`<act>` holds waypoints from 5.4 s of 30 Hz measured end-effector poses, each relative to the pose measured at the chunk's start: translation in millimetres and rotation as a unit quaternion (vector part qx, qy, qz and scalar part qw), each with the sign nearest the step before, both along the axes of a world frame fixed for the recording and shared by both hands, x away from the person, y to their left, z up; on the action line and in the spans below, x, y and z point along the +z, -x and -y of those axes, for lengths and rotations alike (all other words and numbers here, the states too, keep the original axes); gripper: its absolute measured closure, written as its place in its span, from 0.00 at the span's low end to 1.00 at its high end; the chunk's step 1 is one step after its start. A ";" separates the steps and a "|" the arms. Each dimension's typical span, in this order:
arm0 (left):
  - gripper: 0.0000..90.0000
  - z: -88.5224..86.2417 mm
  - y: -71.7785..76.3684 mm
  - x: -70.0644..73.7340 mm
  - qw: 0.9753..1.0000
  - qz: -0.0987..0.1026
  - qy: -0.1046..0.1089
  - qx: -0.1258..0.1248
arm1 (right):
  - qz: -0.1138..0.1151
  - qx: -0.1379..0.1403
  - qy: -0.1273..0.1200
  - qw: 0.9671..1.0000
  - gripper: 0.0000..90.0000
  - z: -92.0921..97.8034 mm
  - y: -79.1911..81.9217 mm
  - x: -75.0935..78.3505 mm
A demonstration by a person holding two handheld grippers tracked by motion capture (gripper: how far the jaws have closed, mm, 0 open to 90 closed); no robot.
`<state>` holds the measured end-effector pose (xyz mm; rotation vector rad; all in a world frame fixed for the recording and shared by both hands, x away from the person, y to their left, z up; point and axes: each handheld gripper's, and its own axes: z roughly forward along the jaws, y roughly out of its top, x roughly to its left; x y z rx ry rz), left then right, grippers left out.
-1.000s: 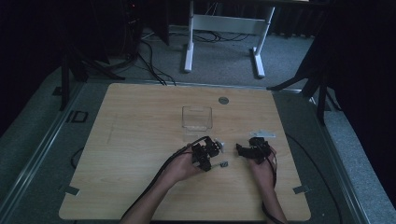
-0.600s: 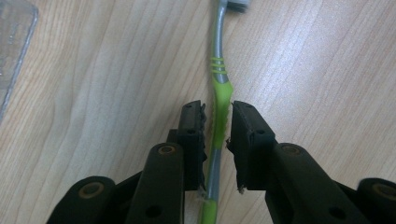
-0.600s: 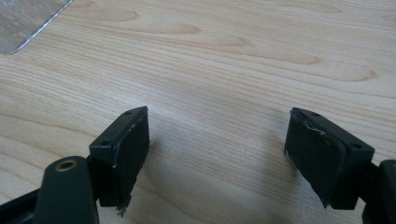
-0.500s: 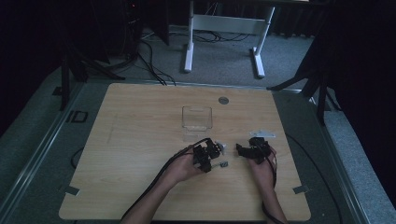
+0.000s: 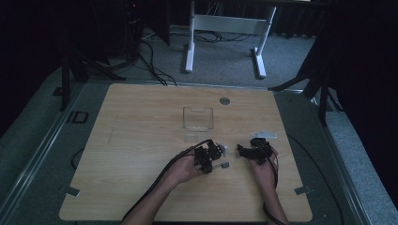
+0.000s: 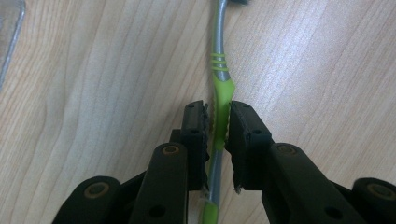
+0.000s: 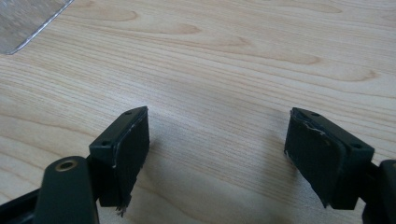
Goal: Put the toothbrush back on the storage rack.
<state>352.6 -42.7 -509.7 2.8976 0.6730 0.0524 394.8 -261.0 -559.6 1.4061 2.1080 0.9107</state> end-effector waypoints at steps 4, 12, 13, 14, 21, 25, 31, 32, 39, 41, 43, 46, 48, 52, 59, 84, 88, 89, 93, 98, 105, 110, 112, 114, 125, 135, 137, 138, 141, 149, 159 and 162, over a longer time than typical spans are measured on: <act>0.85 1.1 0.1 -1.3 1.000 -0.001 -0.002 -0.001 | 0.000 0.000 0.000 1.000 0.24 0.0 0.0 0.0; 0.88 2.1 -0.6 -4.4 1.000 -0.007 -0.009 -0.005 | 0.000 0.000 0.000 1.000 0.24 0.0 0.0 0.0; 0.88 2.3 -0.5 -4.9 1.000 -0.008 -0.009 -0.005 | 0.000 0.000 0.000 1.000 0.24 0.0 0.0 0.0; 0.88 2.6 -0.6 -5.5 1.000 -0.008 -0.009 -0.006 | 0.000 0.000 0.000 1.000 0.24 0.0 0.0 0.0; 0.90 2.9 -1.0 -6.4 1.000 -0.009 -0.011 -0.008 | 0.000 0.000 0.000 1.000 0.24 0.0 0.0 0.0; 0.91 3.2 -0.6 -6.3 1.000 -0.006 -0.012 -0.008 | 0.000 0.000 0.000 1.000 0.24 0.0 0.0 0.0; 0.91 2.1 -0.1 -3.2 1.000 -0.002 -0.009 -0.007 | 0.000 0.000 0.000 1.000 0.24 0.0 0.0 0.0; 0.91 2.1 -0.1 -3.2 1.000 -0.002 -0.009 -0.007 | 0.000 0.000 0.000 1.000 0.24 0.0 0.0 0.0; 0.92 -1.0 -0.2 1.4 1.000 0.003 -0.007 -0.002 | 0.000 0.000 0.000 1.000 0.24 0.0 0.0 0.0; 0.92 -1.6 -0.4 2.4 1.000 0.006 -0.004 0.001 | 0.000 0.000 0.000 1.000 0.24 0.0 0.0 0.0; 0.92 -2.3 -0.7 3.5 1.000 0.007 -0.004 0.003 | 0.000 0.000 0.000 1.000 0.24 0.0 0.0 0.0; 0.92 -4.2 -1.5 5.8 1.000 0.010 -0.002 0.007 | 0.000 0.000 0.000 1.000 0.24 0.0 0.0 0.0; 0.92 -5.4 -1.7 7.5 1.000 0.013 0.002 0.013 | 0.000 0.000 0.000 1.000 0.24 0.0 0.0 0.0; 0.92 -9.1 -3.0 12.0 1.000 0.019 0.010 0.023 | 0.000 0.000 0.000 1.000 0.24 -0.1 0.0 0.0; 0.92 -15.2 -5.4 18.8 0.999 0.029 0.021 0.035 | 0.000 0.000 0.000 1.000 0.24 0.0 0.0 0.0; 0.92 -27.6 -10.9 36.2 0.995 0.055 0.051 0.067 | 0.000 0.000 0.000 1.000 0.24 0.0 0.0 0.0; 0.92 -28.9 -10.8 39.1 0.994 0.060 0.056 0.071 | 0.000 0.000 0.000 1.000 0.24 0.0 0.0 0.0; 0.92 -29.2 -10.9 39.8 0.994 0.061 0.057 0.071 | 0.000 0.000 0.000 1.000 0.24 0.0 0.0 0.0; 0.92 -30.8 -11.3 41.4 0.993 0.066 0.063 0.078 | 0.000 0.001 0.000 1.000 0.24 0.0 -0.1 0.0; 0.92 -32.6 -11.1 44.5 0.992 0.070 0.067 0.083 | 0.000 0.001 0.000 1.000 0.24 -0.2 -0.4 0.0; 0.92 -34.6 -10.8 49.3 0.990 0.079 0.075 0.086 | 0.000 0.000 -0.001 1.000 0.24 -0.5 -0.4 0.0; 0.92 -35.9 -10.7 51.8 0.989 0.084 0.082 0.090 | 0.000 0.000 -0.001 1.000 0.24 -0.4 -0.4 0.0; 0.92 -36.6 -10.6 53.1 0.988 0.086 0.084 0.092 | 0.000 0.000 -0.001 1.000 0.24 -0.4 -0.4 0.0; 0.92 -37.5 -10.8 54.3 0.988 0.087 0.085 0.091 | 0.000 0.000 -0.001 1.000 0.24 -0.4 -0.4 0.0; 0.92 -41.4 -10.5 61.8 0.985 0.101 0.100 0.100 | 0.000 0.000 0.000 1.000 0.24 -0.3 -0.4 0.0; 0.92 -44.9 -9.9 67.5 0.981 0.112 0.116 0.108 | 0.000 0.000 0.000 1.000 0.24 -0.3 -0.4 0.1; 0.92 -45.2 -9.6 68.2 0.981 0.114 0.117 0.106 | -0.001 0.000 0.000 1.000 0.24 -0.3 -0.4 0.1; 0.92 -44.9 -9.1 68.2 0.980 0.115 0.119 0.108 | -0.001 0.000 0.000 1.000 0.24 -0.3 -0.4 0.1; 0.92 -45.1 -8.7 69.0 0.979 0.119 0.122 0.108 | -0.001 0.000 0.000 1.000 0.24 -0.3 -0.4 0.1; 0.92 -48.0 -9.7 71.1 0.976 0.129 0.131 0.114 | 0.000 0.000 0.000 1.000 0.24 -0.3 -0.4 0.0; 0.92 -51.1 -9.7 74.7 0.972 0.139 0.144 0.120 | 0.000 0.000 0.000 1.000 0.24 -0.3 -0.4 0.0; 0.92 -52.4 -9.8 76.2 0.971 0.142 0.150 0.122 | 0.000 0.000 0.000 1.000 0.24 -0.3 -0.4 0.0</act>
